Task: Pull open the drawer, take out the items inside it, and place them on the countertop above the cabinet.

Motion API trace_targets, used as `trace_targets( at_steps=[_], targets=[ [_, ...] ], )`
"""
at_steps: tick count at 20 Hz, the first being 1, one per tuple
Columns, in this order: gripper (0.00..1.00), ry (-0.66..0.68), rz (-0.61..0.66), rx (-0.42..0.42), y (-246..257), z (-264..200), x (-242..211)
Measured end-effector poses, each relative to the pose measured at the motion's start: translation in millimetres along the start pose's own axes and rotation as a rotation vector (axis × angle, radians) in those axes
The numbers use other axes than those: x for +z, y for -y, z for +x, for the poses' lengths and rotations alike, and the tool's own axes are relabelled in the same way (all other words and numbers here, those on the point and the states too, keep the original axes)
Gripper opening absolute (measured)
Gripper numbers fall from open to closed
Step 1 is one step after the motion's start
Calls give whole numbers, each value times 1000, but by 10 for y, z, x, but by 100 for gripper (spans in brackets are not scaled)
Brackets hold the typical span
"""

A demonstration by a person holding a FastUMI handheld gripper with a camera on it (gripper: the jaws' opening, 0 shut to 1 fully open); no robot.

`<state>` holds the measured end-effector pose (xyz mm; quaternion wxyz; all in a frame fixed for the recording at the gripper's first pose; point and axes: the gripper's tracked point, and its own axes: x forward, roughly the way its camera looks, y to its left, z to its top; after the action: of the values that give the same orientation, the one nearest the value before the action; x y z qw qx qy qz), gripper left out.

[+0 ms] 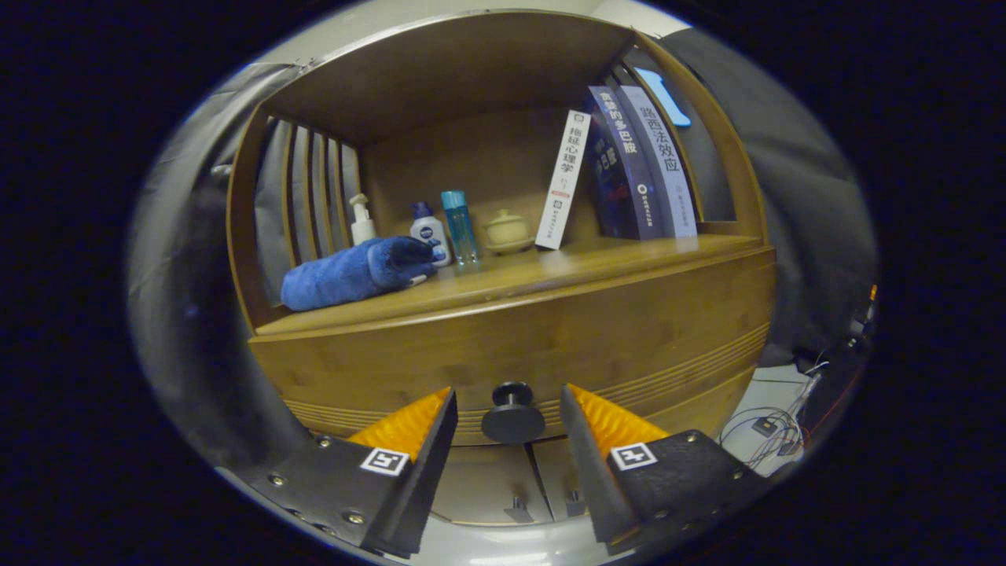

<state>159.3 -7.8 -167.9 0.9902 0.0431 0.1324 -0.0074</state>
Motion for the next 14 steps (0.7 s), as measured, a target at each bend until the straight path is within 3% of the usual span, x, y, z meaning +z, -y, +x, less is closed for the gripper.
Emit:
trace_targets(
  at_steps=[7,14],
  targets=[
    [57,-39,-31,-13,-22,131,-108],
    [43,-73,-60,-6,20,146,-173]
  ],
)
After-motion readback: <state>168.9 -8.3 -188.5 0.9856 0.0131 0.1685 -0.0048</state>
